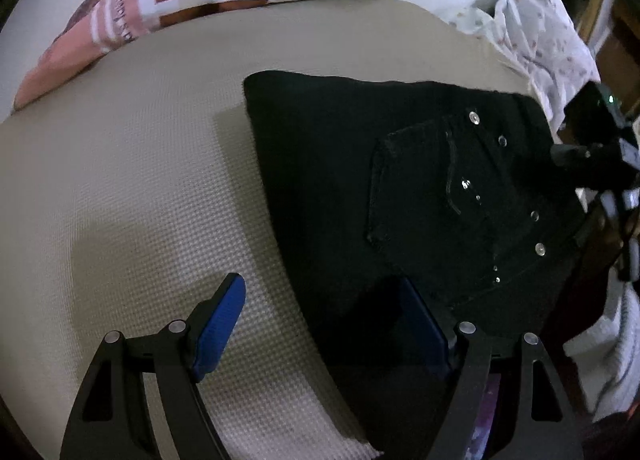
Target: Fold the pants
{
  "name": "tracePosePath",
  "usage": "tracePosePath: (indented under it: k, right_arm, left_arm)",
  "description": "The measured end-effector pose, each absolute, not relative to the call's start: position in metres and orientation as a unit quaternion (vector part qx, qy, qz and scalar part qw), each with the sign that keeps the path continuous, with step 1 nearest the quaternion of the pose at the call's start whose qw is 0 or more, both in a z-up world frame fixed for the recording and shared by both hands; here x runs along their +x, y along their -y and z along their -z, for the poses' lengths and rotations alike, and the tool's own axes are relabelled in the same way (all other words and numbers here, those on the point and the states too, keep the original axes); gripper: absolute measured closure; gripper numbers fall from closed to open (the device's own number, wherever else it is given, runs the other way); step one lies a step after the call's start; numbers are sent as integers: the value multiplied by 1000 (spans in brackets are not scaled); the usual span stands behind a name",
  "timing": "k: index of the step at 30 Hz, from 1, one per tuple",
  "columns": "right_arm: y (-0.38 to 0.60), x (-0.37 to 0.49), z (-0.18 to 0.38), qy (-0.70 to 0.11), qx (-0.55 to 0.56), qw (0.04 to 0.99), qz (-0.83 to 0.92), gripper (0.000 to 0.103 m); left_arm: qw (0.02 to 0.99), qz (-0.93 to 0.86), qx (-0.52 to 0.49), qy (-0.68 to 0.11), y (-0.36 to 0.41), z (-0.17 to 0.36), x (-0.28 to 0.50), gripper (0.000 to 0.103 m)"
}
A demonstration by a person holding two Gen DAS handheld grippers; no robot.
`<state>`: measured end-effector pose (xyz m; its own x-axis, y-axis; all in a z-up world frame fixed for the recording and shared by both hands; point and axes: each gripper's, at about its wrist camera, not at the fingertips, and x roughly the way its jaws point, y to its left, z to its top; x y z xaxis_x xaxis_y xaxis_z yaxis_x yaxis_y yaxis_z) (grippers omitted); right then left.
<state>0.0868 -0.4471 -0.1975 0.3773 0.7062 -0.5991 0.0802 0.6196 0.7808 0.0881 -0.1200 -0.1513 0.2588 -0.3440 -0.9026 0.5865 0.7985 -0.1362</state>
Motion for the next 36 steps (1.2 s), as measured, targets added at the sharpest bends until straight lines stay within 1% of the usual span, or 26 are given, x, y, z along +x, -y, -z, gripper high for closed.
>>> tracePosePath:
  k: [6,9,13,17,18,19,20,21,23,24,27,30,33,36]
  right_arm:
    - [456,90,201,-541,407,702,-221,24]
    - [456,93,202,-549,413,693,-221,22]
    - [454,91,198,-549,400,699,-223,19]
    - [449,89,196,-547,386,709,-220,19]
    - [446,88,194,-548,378,714,-220,23]
    - [442,88,194,-550,367,717,-221,37]
    - [439,87,195,-556,356,719,-215,55]
    - [437,86,197,-560,349,722,-208,60]
    - [437,84,200,-554,358,722,-210,63]
    - [438,83,200,-553,356,724,-211,63]
    - [442,82,203,-550,367,717,-220,63]
    - [448,83,206,-547,385,707,-228,58]
    - [448,82,205,-546,386,706,-232,57]
    - [445,80,202,-543,382,711,-234,49]
  left_arm:
    - [784,297,150,-524,128,152,88,22]
    - [782,299,155,-524,134,152,91,22]
    - [782,296,155,-527,135,154,94,17]
    - [778,302,156,-529,135,156,98,15]
    - [776,304,156,-529,135,156,98,15]
    - [775,309,154,-529,136,156,100,15]
    - [774,315,151,-528,136,157,101,15]
    - [769,325,146,-531,139,157,102,15]
    - [765,336,146,-529,145,158,101,17]
    - [764,340,146,-528,148,159,100,20]
    - [760,349,145,-529,153,158,102,21]
    - [755,355,149,-531,153,158,104,21]
    - [754,355,155,-531,155,158,103,21]
    - [755,354,151,-530,156,158,106,21]
